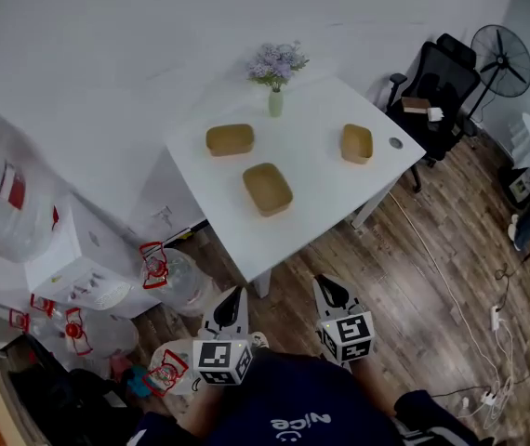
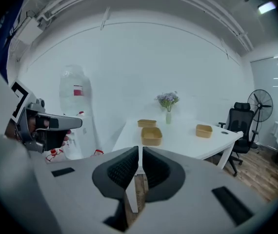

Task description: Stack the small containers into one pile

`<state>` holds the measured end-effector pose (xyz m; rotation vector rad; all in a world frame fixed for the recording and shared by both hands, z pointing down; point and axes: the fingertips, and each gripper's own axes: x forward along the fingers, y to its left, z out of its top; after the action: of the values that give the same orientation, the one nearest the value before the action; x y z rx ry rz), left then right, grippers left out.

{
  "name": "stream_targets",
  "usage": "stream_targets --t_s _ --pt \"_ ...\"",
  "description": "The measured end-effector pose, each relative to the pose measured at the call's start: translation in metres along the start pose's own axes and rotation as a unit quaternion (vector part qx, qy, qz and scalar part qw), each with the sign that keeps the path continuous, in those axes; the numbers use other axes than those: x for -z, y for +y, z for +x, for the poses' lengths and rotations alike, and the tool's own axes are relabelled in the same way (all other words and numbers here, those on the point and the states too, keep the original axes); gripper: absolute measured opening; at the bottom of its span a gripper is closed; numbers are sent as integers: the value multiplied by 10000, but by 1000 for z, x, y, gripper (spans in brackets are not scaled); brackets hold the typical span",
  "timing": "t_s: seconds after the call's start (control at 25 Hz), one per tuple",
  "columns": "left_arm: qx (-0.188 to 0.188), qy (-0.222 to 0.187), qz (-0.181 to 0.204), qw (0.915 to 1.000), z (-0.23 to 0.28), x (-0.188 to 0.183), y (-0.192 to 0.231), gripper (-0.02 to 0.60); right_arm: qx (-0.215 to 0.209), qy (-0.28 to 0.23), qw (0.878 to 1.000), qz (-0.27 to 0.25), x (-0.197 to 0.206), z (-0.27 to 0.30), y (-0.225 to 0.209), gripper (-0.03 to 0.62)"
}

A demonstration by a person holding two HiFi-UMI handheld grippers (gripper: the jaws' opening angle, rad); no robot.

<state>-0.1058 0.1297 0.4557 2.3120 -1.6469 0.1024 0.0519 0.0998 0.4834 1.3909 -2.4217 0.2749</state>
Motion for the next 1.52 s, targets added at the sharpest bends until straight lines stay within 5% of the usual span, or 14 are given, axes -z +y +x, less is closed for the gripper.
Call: stream_targets --t_s 0.36,0.72,1.2,1.52 --pt "100 100 241 9996 32 -13 48 18 168 101 9998 -11 -19 49 7 55" --pt "65 278 82 9996 52 -10 70 18 158 188 9996 141 -24 85 0 56" --pt "-236 127 -145 9995 119 -31 86 18 -21 291 9992 270 -58 165 -69 57" --pt "-669 135 -288 9973 160 -45 101 18 -469 797 9942 552 -61 227 -106 58"
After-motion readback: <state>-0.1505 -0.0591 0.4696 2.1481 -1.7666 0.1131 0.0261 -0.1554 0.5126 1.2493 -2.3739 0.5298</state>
